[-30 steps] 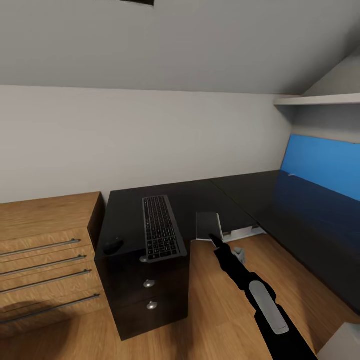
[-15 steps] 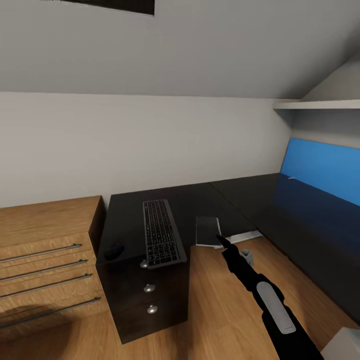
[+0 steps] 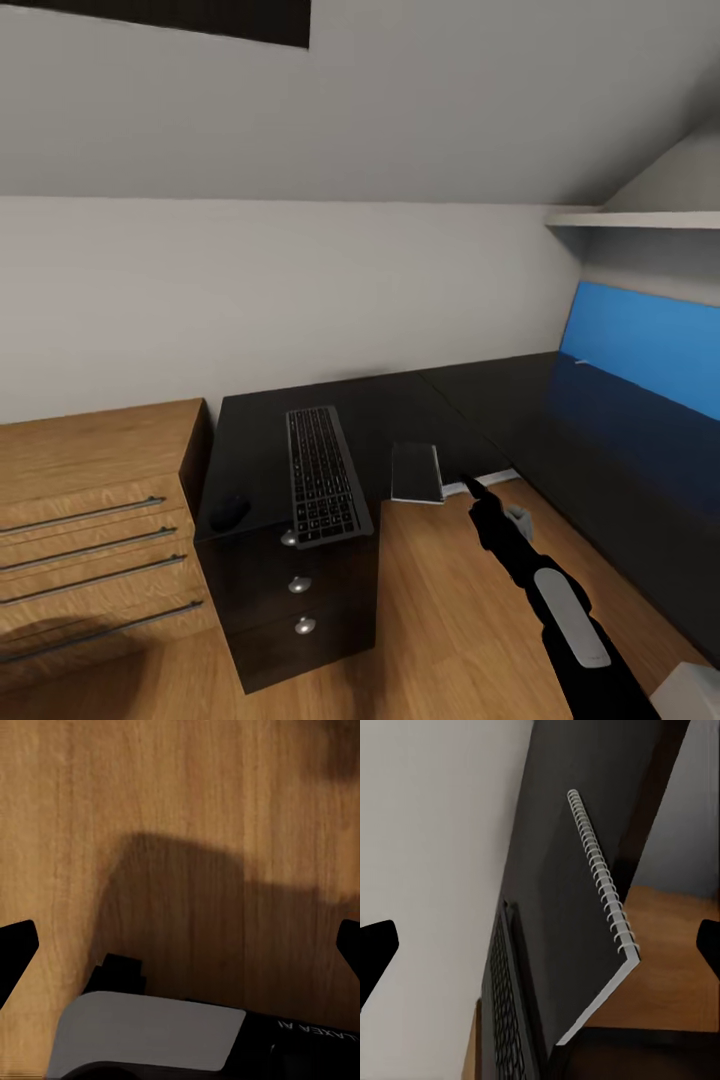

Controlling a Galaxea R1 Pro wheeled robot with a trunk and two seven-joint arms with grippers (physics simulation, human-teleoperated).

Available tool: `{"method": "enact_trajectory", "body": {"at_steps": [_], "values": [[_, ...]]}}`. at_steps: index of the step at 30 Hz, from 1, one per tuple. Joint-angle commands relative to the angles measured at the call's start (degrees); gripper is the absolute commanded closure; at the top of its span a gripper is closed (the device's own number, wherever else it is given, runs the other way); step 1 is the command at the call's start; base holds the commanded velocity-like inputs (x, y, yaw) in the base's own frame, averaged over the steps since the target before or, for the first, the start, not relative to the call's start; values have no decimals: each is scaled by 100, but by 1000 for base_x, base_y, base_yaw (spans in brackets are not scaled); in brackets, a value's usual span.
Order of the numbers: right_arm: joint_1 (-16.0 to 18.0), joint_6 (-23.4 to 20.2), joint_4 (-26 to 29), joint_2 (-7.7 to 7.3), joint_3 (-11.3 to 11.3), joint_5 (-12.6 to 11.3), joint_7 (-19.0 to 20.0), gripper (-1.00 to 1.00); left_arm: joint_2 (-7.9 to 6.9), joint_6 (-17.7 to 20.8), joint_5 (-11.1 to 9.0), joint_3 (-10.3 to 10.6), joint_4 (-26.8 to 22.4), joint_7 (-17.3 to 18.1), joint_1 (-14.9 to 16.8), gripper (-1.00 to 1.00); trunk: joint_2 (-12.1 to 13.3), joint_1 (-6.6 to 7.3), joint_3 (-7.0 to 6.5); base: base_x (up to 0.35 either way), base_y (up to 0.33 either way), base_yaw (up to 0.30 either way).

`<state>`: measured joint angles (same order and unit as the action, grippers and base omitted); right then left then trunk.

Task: In the bedroom, organize the workspace by keeping the computer under the desk, ensuring the monitor is on the desk, placing the keyboard on the desk next to the monitor, placing the mouse on the desk next to the keyboard, moving the folder from the swivel chair onto the desk next to the mouse, stacking the notebook on top of the folder with the pen on top of the notebook, and positioning the swivel chair next to the desk.

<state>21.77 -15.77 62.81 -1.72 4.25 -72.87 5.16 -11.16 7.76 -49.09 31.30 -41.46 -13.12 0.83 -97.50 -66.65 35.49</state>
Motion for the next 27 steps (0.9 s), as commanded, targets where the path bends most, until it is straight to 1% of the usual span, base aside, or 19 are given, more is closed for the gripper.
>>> {"method": "enact_trajectory", "body": {"at_steps": [1,4,8,18,27], "values": [[3,-33,-32,2,60,-35,7,-100,-5,7,-42,34,-10,-51,5,-100,39,23,-13,0,0,0],[3,-32,-156,8,180,-35,0,-100,1,7,-43,34,0,-51,5,-100,159,89,-67,0,0,0],[3,-31,-238,12,236,-35,-4,-100,3,7,-47,34,4,-51,5,-100,319,177,-139,0,0,0],[3,-20,-306,14,262,-30,-12,-100,8,7,-42,34,6,-51,5,-100,720,397,-318,0,0,0],[3,111,-448,18,254,-12,-14,-100,7,-36,-43,34,6,-51,5,-100,1081,594,-480,0,0,0]]}}
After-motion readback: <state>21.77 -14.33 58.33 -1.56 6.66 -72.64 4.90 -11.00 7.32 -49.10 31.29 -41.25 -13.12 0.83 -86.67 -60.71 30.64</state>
